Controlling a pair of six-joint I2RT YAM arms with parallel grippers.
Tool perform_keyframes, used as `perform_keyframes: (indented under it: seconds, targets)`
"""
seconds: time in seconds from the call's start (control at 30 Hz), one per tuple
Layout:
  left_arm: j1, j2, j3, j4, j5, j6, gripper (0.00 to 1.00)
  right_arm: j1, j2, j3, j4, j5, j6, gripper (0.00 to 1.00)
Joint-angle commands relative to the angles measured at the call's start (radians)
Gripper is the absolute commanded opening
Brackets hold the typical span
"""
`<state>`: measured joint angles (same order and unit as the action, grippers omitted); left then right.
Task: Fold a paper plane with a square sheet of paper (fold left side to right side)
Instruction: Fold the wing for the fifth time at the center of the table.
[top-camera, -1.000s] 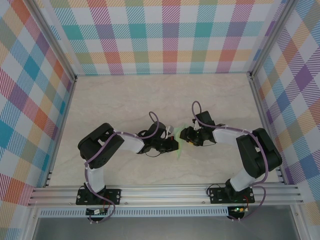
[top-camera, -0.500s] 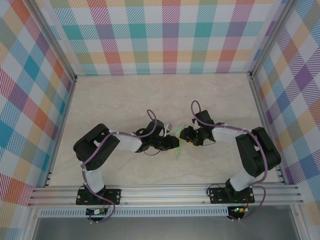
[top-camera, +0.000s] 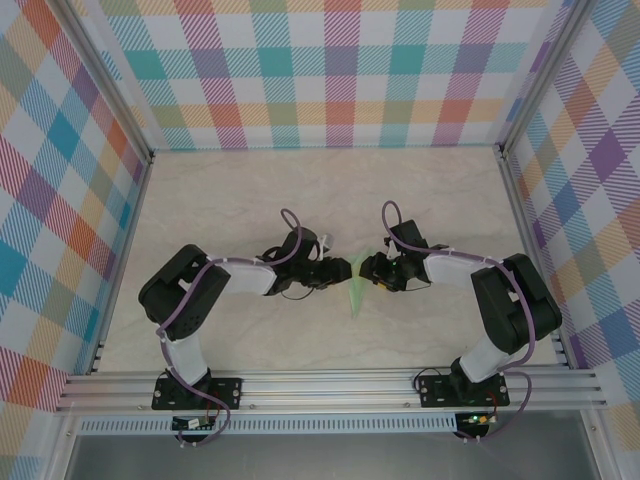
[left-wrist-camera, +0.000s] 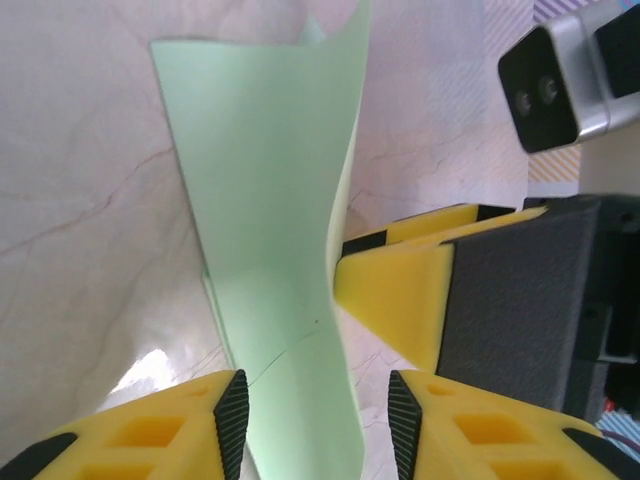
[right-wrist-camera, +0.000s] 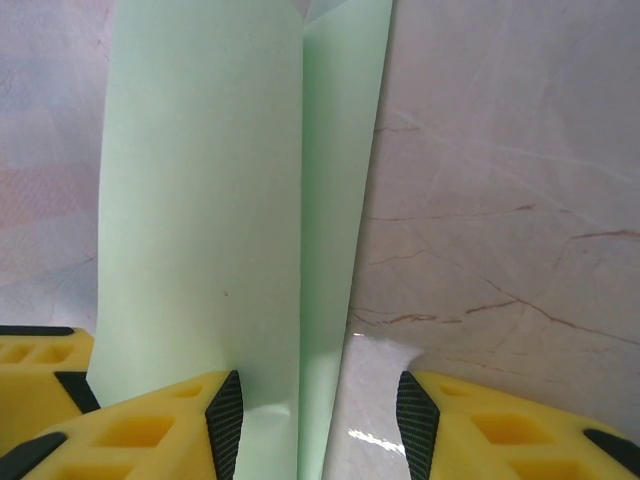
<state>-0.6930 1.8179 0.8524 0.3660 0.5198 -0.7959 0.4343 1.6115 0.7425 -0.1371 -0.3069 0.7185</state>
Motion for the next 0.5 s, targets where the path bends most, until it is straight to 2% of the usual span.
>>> perform_keyframes:
  seconds: [0.0,0.3,0.47]
  targets:
    - [0.013,0.026,0.048,0.001,0.034,0.007,0.42,0.016,0.028,0.004,-0.042,0.023,-0.011,0.48]
    - [0.015,0.075,0.085,-0.015,0.043,0.009,0.39,0.017,0.021,0.009,-0.052,0.025,-0.016,0.48]
    - [0.019,0.102,0.112,-0.023,0.043,0.019,0.20,0.017,0.006,0.008,-0.052,0.019,-0.020,0.49]
